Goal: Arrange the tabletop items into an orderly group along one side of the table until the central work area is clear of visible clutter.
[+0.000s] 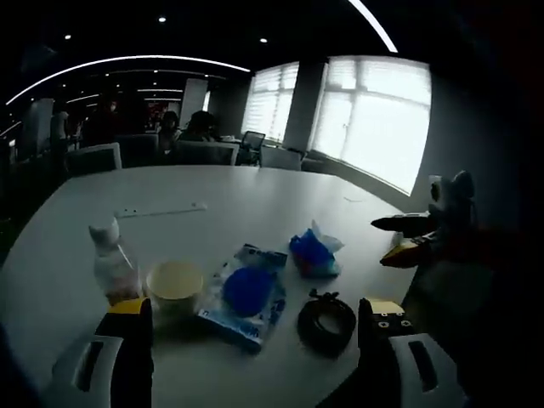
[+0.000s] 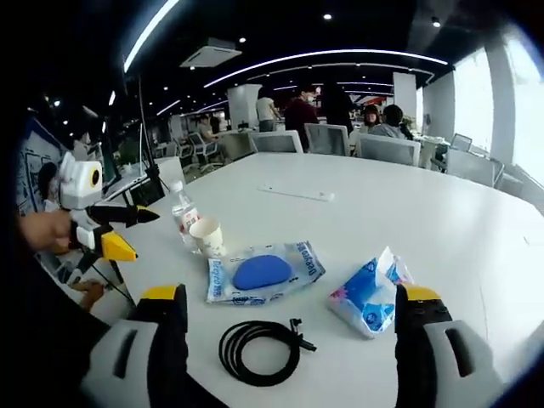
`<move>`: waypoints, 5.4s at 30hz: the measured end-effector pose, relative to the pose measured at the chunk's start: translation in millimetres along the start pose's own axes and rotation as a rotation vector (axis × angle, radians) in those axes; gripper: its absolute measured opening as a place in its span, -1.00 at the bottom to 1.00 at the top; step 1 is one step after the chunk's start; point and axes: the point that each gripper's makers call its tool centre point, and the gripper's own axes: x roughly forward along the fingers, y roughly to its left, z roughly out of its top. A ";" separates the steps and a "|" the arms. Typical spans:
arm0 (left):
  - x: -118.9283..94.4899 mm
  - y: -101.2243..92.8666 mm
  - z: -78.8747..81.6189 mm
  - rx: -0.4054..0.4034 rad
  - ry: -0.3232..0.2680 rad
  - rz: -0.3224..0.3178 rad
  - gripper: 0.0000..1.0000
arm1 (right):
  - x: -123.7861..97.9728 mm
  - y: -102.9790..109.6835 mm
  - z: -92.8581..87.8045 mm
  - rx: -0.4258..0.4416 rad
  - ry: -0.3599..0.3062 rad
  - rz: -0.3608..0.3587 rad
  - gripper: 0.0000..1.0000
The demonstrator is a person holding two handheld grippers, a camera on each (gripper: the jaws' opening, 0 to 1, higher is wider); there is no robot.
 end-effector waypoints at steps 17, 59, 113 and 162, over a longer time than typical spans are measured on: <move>5.4 -7.9 -0.6 0.011 0.017 0.071 1.00 | 6.9 -12.1 2.0 -0.046 0.018 0.038 0.96; 61.2 0.1 -76.4 -0.278 0.215 0.283 0.00 | 131.7 -44.9 -18.0 -0.222 0.193 0.284 -0.28; 116.6 33.3 -97.0 -0.449 0.280 0.356 -1.00 | 187.3 -40.8 -55.1 -0.196 0.371 0.309 -1.00; 143.7 44.7 -68.1 -0.355 0.366 0.343 -1.00 | 140.5 -32.7 -75.9 0.245 0.302 0.087 -1.00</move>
